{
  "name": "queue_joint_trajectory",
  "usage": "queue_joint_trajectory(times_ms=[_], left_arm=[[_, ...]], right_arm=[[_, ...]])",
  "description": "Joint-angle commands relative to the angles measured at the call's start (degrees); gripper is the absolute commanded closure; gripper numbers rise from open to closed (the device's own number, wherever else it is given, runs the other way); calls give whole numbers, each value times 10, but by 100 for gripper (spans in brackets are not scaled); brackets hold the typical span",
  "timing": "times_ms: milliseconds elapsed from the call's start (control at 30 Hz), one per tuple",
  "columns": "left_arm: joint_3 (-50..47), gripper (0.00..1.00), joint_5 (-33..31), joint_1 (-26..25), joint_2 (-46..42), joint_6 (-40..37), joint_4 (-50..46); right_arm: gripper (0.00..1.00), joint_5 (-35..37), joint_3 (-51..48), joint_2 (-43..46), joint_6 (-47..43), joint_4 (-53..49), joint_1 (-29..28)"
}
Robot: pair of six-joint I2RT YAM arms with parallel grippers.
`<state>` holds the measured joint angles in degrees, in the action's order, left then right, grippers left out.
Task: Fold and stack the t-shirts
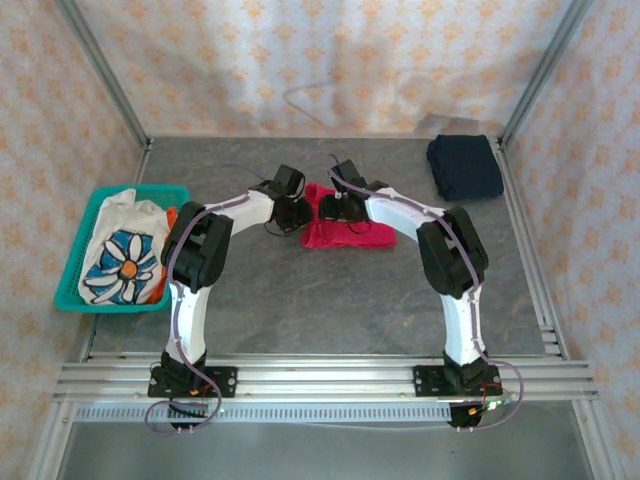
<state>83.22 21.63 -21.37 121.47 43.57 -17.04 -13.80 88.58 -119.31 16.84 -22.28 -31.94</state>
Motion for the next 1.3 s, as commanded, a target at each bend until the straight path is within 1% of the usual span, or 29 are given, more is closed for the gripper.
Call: queue_joint_trajectory(times_ms=[0,33,67,100,233,333,467,600,767,900,1033,1167,1267], left_arm=[[-5,86,19,-1,22,22,32],[-4,88,22,-1,26,23,33],[-4,93,23,0,29,24,32],[-4,100,22,-1,31,23,32],[-5,100,16,-1,35,19,25],[-7,100,14,0,39,19,24],[-8,100,16,1,45,23,29],[-12,100,18,2,44,26,33],[-21,100,19,5,42,27,37],[-29,100,23,10,44,31,45],[-39,100,25,15,40,34,53],[-42,100,28,18,41,36,57],[-47,100,28,22,35,40,60]], right_arm=[[63,11,28,-15,8,-41,3],[73,5,27,-15,10,-39,3],[86,-3,27,-14,13,-37,4],[99,-9,25,-8,16,-33,4],[100,-29,-14,40,24,19,4],[100,-64,-46,75,36,70,4],[100,-100,-56,87,52,103,4],[100,-114,-51,68,62,119,3],[100,-144,-44,44,79,172,5],[100,-190,-32,17,88,209,6],[100,-193,-20,-15,94,207,13],[100,-237,-11,-55,119,215,31],[100,-232,-16,-70,124,210,40]])
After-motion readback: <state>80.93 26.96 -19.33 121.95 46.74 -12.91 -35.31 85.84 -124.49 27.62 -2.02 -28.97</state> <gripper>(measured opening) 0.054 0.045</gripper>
